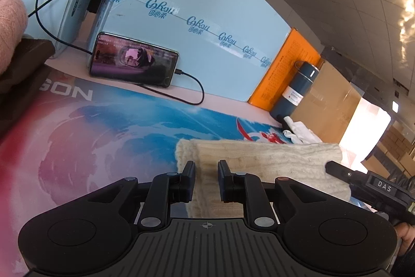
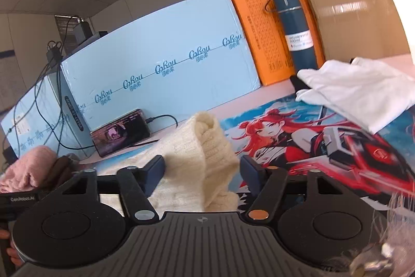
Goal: Fold clothes
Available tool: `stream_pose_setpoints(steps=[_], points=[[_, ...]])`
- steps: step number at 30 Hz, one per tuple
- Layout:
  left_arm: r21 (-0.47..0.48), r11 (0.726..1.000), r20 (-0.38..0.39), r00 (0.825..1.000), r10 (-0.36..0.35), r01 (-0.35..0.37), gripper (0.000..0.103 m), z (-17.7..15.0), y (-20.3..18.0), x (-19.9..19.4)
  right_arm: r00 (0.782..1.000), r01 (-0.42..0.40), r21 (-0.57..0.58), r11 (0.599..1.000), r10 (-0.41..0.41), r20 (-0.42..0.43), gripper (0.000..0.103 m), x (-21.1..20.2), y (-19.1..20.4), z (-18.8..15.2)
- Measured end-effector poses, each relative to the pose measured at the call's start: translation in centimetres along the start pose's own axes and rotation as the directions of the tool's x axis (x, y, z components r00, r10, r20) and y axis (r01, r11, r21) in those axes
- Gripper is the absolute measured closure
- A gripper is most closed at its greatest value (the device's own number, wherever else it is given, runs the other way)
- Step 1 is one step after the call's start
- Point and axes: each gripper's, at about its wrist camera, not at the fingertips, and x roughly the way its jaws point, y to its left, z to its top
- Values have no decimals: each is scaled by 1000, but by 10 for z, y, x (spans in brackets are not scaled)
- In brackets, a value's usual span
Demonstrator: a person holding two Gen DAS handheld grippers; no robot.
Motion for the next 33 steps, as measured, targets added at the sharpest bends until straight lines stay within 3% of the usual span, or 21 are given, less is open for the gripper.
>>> stream_pose_setpoints(steps=[3, 5, 7, 9, 11, 15, 17, 22, 29, 31, 33], points=[[63, 997, 55, 998, 33, -36, 68, 1, -16, -3, 1000, 4, -18, 1000, -3, 30, 72, 10, 7, 4], [109, 991, 97, 993, 74, -84, 36, 2, -28, -5, 999, 37, -15, 999, -37, 22, 72, 20, 10, 8], [184, 970, 144, 981, 133, -159, 22, 2, -45, -3, 996, 93, -5, 996, -93, -11, 70, 32, 10, 9], [269, 948, 137, 981, 139, -172, 18, 4, -61, 6, 988, 149, 0, 989, -148, -48, 66, 43, 8, 6], [338, 926, 94, 985, 145, -169, 15, 5, -71, 21, 981, 187, 17, 982, -186, -59, 56, 48, 3, 1], [426, 875, 40, 971, 235, -230, 13, 3, -80, 54, 977, 204, 80, 976, -197, -86, 35, 49, -10, -1], [445, 861, 26, 964, 264, -248, 9, 4, -79, 66, 980, 185, 139, 973, -173, -96, 33, 50, -20, -2], [373, 904, -19, 973, 231, -208, 5, 8, -63, 71, 998, 53, 332, 942, -45, -32, 27, 37, -45, -7], [223, 966, -68, 986, 153, -134, 4, 12, -40, 65, 999, 8, 475, 880, -24, 28, 15, 2, -52, -11], [195, 973, -80, 987, 141, -123, 4, 12, -37, 65, 999, -9, 516, 857, -10, 34, 5, -12, -48, -14], [188, 975, -81, 987, 139, -122, 4, 11, -36, 64, 999, 21, 535, 845, -37, 19, 4, -25, -42, -14]])
